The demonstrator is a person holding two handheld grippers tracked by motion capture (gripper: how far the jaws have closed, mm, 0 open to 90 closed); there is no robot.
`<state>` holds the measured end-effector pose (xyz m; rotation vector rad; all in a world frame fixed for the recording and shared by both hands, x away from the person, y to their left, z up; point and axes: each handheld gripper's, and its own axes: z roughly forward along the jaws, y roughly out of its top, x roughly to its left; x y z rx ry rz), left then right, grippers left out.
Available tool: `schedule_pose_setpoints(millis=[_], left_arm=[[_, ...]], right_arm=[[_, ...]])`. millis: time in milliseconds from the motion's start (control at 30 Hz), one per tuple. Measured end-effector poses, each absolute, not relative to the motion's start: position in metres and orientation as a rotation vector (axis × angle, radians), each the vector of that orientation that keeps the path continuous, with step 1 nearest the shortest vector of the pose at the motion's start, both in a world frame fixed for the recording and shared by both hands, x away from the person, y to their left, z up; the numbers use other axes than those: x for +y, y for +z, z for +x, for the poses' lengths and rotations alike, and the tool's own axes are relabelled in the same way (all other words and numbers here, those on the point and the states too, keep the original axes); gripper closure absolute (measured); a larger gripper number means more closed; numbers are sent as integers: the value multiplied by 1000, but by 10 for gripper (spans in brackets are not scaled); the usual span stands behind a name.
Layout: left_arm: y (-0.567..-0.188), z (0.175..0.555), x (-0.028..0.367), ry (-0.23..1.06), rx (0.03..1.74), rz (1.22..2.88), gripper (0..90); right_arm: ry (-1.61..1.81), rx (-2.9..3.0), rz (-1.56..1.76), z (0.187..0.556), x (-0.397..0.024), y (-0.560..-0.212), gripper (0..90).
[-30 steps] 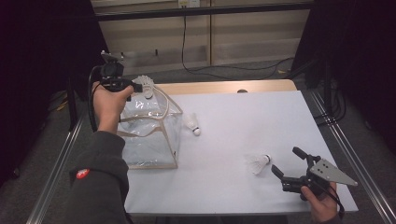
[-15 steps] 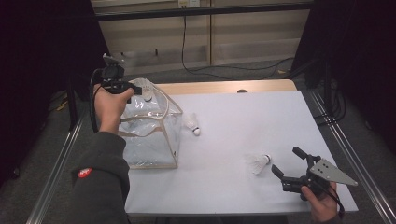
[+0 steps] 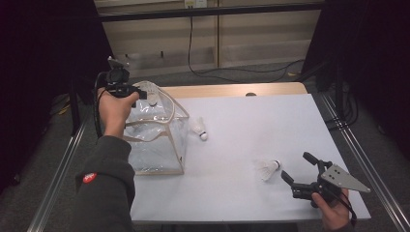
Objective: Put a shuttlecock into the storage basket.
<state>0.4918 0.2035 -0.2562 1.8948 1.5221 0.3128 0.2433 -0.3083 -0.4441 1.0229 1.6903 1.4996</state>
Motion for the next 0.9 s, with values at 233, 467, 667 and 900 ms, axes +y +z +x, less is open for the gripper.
schedule_pose_setpoints(millis=[233, 467, 667, 900], left_arm=[[-259, 493, 204, 316, 1534, 1892, 891], [-261, 494, 205, 317, 1544, 1895, 888], [-263, 495, 207, 319, 1554, 1897, 882], [-265, 497, 206, 325, 1562, 1906, 874]], right_arm=[[1500, 1691, 1021, 244, -308, -444, 17], [1499, 1694, 1017, 244, -308, -444, 16], [1501, 1694, 1017, 244, -308, -444, 16], [1501, 1692, 1016, 244, -308, -444, 16]])
